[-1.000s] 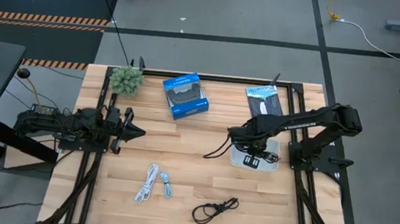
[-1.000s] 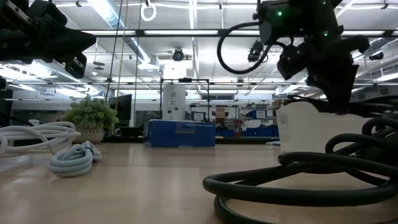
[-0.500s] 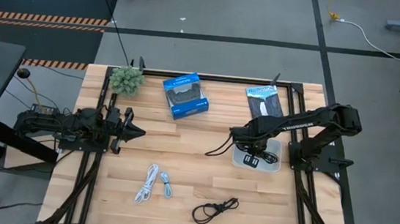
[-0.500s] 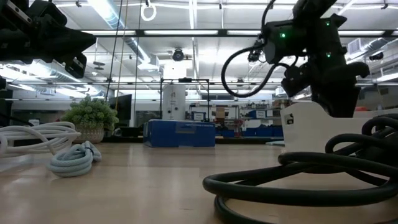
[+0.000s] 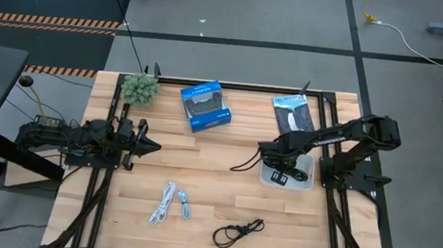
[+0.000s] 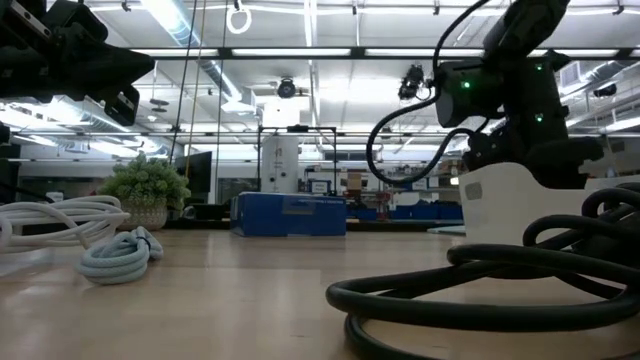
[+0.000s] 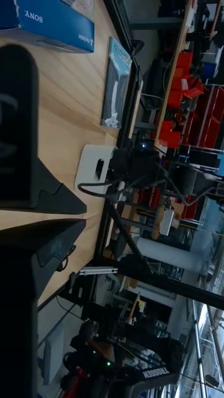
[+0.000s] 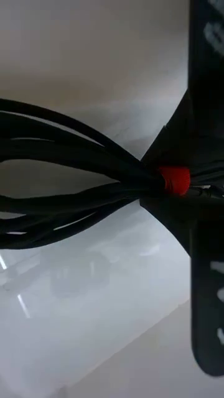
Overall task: Pick and place USB-C Cables
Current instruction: Put the top black USB cable into the white bin
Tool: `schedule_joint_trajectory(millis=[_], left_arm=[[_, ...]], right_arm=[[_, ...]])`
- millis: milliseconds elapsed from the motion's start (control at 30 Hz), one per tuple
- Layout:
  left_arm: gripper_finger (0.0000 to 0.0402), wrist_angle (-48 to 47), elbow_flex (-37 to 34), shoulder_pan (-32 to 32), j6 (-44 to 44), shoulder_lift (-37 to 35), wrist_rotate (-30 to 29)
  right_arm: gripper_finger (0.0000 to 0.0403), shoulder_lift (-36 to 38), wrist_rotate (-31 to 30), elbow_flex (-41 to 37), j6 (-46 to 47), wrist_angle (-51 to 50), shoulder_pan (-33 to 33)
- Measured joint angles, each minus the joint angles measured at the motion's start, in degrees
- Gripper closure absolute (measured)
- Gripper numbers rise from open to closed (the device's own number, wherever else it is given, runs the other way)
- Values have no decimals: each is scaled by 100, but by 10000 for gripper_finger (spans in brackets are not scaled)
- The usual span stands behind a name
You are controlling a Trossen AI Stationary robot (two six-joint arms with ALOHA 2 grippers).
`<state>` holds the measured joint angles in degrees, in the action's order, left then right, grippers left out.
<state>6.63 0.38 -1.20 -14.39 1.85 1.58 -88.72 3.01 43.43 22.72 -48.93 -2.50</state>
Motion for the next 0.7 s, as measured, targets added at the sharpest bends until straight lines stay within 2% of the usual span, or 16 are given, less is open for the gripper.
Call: schedule_joint_trajectory(millis=[367,700], left_arm=[[372,0,-1,-1,0,0,0],[372,0,0,-1,0,0,-2]], right_arm=[[326,-9,-55,-64,34,87,2],[224,-49,-55,492,24,-427,8]])
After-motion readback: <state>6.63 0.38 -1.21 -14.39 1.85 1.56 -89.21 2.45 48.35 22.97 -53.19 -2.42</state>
